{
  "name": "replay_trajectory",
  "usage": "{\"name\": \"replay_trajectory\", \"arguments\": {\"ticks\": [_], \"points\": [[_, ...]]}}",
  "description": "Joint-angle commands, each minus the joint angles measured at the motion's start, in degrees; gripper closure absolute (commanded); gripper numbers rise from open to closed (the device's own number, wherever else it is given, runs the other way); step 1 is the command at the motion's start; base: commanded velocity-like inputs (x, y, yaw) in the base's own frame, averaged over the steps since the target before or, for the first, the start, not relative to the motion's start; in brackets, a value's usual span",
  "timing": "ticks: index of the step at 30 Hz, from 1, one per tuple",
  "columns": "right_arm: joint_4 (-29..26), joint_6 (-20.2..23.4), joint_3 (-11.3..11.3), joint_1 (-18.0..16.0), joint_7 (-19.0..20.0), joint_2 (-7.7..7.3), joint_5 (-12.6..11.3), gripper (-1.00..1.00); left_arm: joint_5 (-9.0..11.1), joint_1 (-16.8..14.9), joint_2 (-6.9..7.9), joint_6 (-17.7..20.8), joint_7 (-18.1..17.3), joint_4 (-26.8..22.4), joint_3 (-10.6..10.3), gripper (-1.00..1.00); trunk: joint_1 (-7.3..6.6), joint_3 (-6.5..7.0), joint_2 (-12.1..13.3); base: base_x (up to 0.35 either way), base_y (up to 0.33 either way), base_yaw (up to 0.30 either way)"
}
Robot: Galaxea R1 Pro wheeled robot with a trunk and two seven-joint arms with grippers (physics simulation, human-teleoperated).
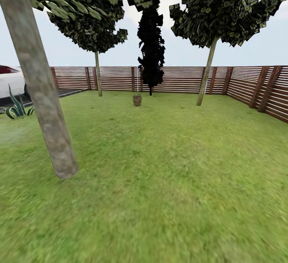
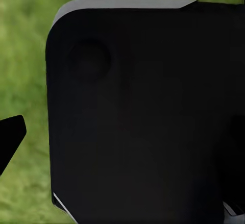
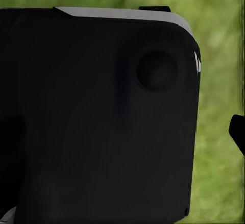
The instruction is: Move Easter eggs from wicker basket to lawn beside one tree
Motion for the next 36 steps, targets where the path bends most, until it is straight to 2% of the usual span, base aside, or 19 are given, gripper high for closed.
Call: {"name": "replay_trajectory", "arguments": {"ticks": [1, 36], "points": [[0.1, -0.2, 0.0, 0.0, 0.0, 0.01, -0.1, -1.0, 0.0, 0.0, -0.02, 0.0, 0.0, -0.1, 0.3, -1.0, 0.02, -0.05, 0.0, 0.257, -0.202, 0.0], [0.1, -0.2, 0.0, -0.1, 0.0, 0.01, -0.1, -1.0, -0.1, 0.0, -0.02, 0.1, 0.0, -0.1, 0.3, -1.0, 0.02, -0.05, 0.0, 0.283, -0.165, 0.0]]}}
